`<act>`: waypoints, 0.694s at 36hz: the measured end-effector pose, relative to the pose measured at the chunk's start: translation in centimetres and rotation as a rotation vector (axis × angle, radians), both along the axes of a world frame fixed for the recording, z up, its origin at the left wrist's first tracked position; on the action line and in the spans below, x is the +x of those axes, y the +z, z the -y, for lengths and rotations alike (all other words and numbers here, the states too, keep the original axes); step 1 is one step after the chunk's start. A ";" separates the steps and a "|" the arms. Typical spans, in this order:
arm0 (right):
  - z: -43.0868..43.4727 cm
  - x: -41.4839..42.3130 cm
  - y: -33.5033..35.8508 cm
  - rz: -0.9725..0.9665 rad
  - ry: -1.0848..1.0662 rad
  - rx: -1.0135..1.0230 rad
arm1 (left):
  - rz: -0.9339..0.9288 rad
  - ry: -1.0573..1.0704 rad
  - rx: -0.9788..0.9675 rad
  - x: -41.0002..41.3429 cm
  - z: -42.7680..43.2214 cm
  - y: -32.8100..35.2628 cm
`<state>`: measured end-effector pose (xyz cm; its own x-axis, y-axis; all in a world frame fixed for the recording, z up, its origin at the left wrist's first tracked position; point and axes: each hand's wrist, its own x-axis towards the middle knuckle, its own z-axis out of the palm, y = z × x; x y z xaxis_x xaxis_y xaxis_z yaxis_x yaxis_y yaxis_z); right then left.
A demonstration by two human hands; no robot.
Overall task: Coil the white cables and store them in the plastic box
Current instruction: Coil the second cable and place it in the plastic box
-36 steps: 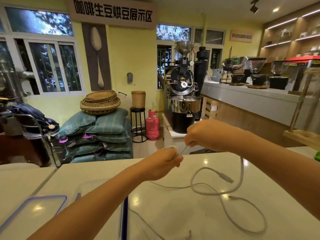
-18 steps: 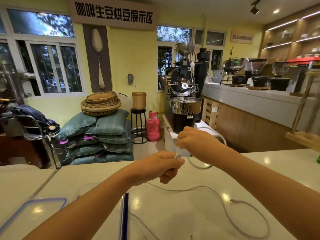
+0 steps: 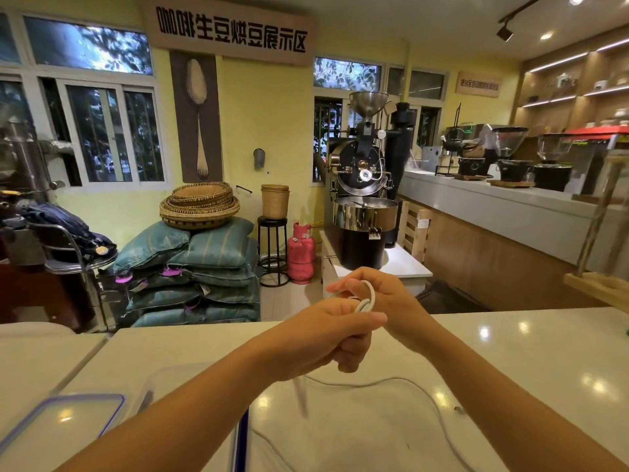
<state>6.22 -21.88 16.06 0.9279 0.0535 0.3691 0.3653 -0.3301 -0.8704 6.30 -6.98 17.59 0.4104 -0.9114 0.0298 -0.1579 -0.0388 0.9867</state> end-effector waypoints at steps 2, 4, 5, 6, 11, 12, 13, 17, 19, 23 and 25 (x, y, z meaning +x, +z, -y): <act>-0.2 0.2 -0.9 -0.009 -0.030 0.085 | 0.009 0.022 -0.012 -0.2 0.3 0.0; -0.5 0.4 -1.9 -0.027 -0.074 0.123 | -0.002 0.050 -0.050 -0.2 0.7 0.3; -0.7 0.4 -2.2 -0.048 -0.076 0.146 | -0.019 0.064 -0.074 -0.2 0.9 0.4; -1.0 0.2 -2.5 -0.081 -0.060 0.186 | -0.038 0.080 -0.100 -0.2 1.1 0.6; -3.0 -0.4 -3.7 -0.118 -0.021 0.474 | -0.020 0.153 -0.182 0.3 1.9 0.8; -3.5 -0.4 -4.0 -0.148 -0.012 0.517 | -0.003 0.177 -0.186 0.5 2.0 0.8; -4.0 -0.5 -4.3 -0.187 0.018 0.528 | 0.013 0.203 -0.187 0.7 1.9 0.7; -4.7 -1.7 -4.4 -0.352 0.152 0.420 | 0.032 0.264 -0.186 1.7 1.8 0.3; -5.0 -2.6 -4.5 -0.411 0.224 0.404 | 0.169 0.338 -0.163 2.2 1.7 0.2; -5.5 -3.9 -4.3 -0.495 0.226 0.449 | 0.447 0.450 -0.152 2.9 1.0 0.2; -5.1 -4.4 -3.9 -0.518 0.219 0.415 | 0.500 0.473 -0.154 3.2 0.6 0.2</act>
